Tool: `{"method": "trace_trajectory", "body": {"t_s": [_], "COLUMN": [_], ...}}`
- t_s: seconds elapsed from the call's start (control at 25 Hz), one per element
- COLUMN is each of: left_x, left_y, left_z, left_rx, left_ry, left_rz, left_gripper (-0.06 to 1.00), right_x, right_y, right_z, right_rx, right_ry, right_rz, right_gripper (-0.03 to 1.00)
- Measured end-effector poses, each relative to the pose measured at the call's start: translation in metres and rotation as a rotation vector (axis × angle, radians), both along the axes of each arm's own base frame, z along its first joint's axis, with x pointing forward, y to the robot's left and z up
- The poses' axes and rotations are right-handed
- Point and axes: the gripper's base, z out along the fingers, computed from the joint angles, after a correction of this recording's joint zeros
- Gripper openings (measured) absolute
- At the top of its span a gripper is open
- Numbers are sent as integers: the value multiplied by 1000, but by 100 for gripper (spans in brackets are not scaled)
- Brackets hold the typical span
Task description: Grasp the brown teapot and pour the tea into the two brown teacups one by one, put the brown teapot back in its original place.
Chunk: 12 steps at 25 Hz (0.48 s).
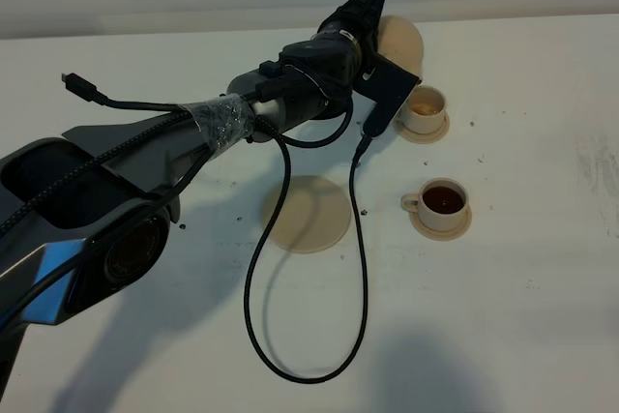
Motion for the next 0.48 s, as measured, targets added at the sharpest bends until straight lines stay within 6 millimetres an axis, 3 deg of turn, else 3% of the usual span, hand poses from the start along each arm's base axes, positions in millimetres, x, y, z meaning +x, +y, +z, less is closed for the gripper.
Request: {"method": "trace_trajectory", "body": {"t_s": [0.48], "left_x": [1], "left_y": [-3], "left_z": [3], "left_rx": [55], "left_ry": [-53], "left_rz": [-67], "left_gripper": [11], "right_x": [0], "right_y": [0], "right_z": [0], "right_rx": [0], "right_ry": [0], "right_rz": [0], "right_gripper": [40]}}
